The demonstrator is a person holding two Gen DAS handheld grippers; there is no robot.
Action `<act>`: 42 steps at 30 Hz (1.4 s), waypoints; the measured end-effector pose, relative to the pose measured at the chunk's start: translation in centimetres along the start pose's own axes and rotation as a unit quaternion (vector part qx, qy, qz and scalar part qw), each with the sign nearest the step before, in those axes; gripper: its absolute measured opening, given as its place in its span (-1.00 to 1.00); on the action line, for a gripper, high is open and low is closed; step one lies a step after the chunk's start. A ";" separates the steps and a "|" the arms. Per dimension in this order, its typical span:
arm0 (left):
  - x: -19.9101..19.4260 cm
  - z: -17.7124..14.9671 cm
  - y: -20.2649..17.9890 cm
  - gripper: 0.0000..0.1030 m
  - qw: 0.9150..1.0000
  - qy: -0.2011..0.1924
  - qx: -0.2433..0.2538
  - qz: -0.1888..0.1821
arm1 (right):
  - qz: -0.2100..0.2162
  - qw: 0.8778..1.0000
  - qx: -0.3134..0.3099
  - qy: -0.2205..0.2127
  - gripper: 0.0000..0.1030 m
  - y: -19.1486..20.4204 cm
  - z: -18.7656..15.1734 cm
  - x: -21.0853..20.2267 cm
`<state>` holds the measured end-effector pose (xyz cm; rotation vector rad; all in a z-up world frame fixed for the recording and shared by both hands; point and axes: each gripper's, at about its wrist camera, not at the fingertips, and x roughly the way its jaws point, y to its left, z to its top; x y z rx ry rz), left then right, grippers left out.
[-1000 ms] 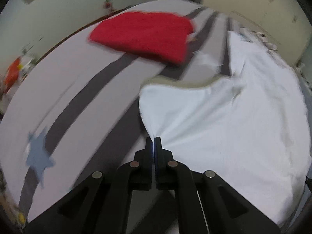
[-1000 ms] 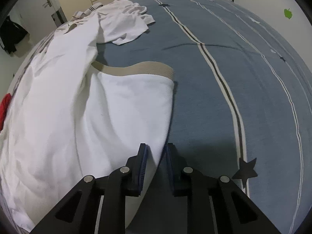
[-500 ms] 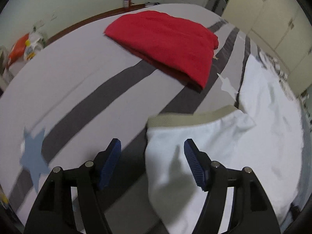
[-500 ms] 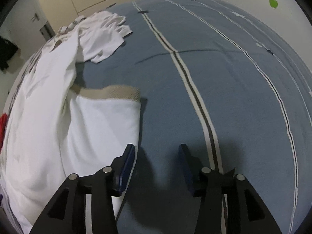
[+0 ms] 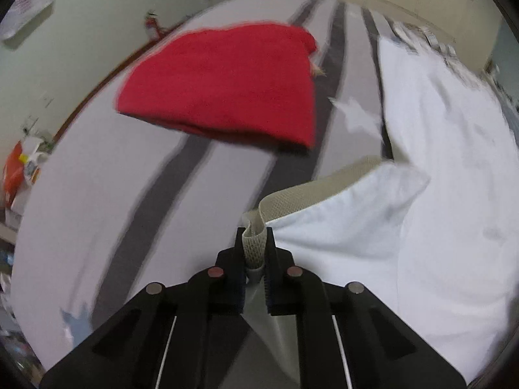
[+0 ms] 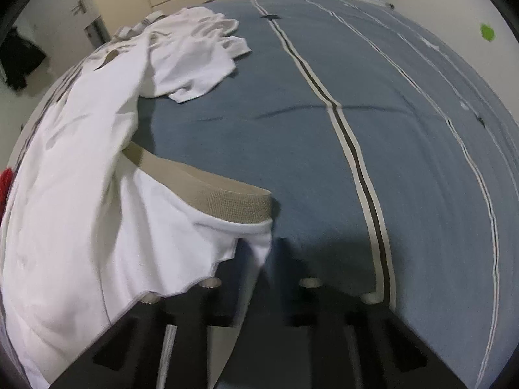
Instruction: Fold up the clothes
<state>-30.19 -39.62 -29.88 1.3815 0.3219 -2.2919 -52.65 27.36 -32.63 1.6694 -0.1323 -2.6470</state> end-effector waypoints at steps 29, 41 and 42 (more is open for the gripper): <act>1.8 3.8 -4.1 0.12 0.999 -0.009 0.042 -0.008 | -0.008 0.997 -0.045 -0.057 -0.06 1.8 4.3 -1.0; 7.2 4.5 -1.8 0.40 0.999 0.025 0.015 0.039 | -0.069 0.995 -0.070 0.013 -0.05 -0.2 3.1 2.2; 6.8 4.5 -1.3 0.39 0.999 0.021 0.003 0.035 | -0.065 0.996 -0.063 0.013 -0.05 -1.1 2.7 2.2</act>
